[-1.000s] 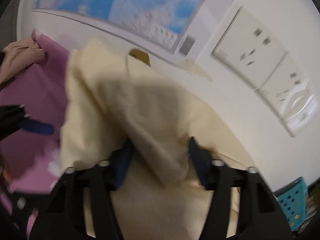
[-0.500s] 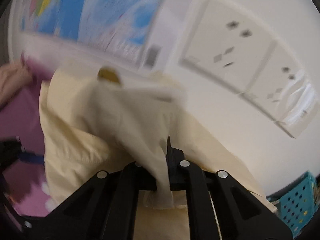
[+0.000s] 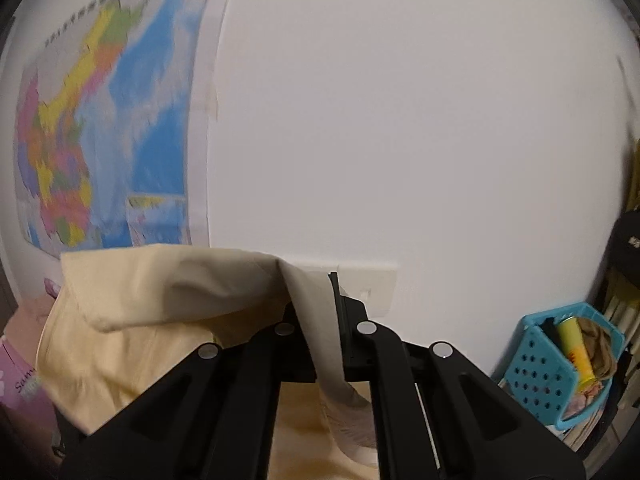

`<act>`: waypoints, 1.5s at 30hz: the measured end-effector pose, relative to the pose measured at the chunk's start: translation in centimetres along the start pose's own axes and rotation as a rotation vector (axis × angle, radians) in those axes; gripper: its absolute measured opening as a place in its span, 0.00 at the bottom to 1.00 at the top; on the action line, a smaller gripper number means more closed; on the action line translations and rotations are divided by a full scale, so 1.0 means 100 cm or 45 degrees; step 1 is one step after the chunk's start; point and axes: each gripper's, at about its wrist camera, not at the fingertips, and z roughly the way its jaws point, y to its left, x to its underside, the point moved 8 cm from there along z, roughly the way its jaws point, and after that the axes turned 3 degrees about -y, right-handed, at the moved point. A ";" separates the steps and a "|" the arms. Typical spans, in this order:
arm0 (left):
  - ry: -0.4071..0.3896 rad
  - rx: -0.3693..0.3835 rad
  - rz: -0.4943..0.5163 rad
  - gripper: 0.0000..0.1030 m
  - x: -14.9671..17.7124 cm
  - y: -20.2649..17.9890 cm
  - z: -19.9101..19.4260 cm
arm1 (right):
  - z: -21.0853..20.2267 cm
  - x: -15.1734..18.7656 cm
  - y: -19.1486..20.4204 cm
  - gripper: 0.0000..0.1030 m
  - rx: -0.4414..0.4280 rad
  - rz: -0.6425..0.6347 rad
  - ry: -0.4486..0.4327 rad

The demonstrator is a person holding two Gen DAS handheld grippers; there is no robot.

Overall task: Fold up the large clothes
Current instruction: 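Grasp the cream jacket on the pile with the right gripper and lift it, then grasp the cream jacket with the left gripper while the right gripper holds it up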

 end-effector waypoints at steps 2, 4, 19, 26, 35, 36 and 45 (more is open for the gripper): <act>-0.017 0.085 0.109 0.93 0.007 -0.030 -0.008 | -0.022 -0.006 -0.005 0.03 0.021 -0.001 -0.014; -0.004 0.154 0.239 0.93 0.022 -0.057 -0.016 | -0.032 -0.016 -0.003 0.03 0.041 -0.012 -0.016; 0.135 0.070 0.146 0.78 0.048 -0.134 0.041 | -0.105 -0.016 0.013 0.03 0.111 -0.005 -0.040; 0.055 -0.042 0.049 0.01 -0.013 -0.085 0.022 | -0.188 -0.035 -0.020 0.03 0.195 0.003 -0.125; -0.541 -0.093 0.225 0.01 -0.176 -0.117 -0.180 | -0.325 -0.099 -0.012 0.03 0.244 -0.170 -0.352; -0.590 -0.102 0.251 0.01 -0.187 -0.119 -0.198 | -0.334 -0.101 -0.011 0.03 0.235 -0.165 -0.354; -0.737 -0.465 0.481 0.01 -0.188 -0.142 -0.372 | -0.381 -0.091 0.053 0.03 -0.175 -0.144 -0.430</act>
